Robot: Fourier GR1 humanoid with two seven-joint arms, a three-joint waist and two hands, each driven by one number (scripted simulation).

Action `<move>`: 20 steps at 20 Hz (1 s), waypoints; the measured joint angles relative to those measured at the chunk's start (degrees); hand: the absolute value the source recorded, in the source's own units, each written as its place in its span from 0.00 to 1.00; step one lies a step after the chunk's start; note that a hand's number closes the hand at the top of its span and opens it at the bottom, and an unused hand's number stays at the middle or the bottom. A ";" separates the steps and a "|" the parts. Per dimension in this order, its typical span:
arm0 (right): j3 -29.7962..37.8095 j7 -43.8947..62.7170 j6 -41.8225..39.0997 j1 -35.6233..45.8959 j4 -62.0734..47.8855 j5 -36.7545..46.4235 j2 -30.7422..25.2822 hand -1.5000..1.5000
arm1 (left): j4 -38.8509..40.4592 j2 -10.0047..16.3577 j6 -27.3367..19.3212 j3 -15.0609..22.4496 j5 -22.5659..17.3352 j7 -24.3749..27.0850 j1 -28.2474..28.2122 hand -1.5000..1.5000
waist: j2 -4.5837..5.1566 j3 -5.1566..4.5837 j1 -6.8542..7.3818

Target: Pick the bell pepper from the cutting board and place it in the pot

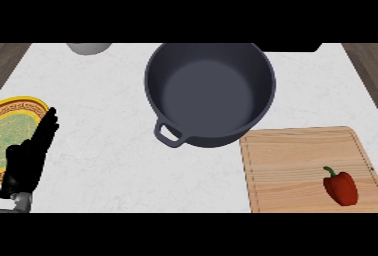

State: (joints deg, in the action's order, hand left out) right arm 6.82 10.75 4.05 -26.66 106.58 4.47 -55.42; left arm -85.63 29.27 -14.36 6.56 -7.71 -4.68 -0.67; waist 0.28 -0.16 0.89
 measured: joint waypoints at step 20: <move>-17.60 31.13 -26.34 27.21 -7.58 3.02 5.02 0.00 | -1.49 -2.91 2.26 -2.82 3.32 -1.39 -0.70 0.50 | -0.20 0.15 -0.19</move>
State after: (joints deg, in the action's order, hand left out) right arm -10.78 41.88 -22.29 0.55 99.00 7.49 -50.40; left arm -87.13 26.35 -12.10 3.74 -4.39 -6.07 -1.38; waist 0.08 -0.01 0.70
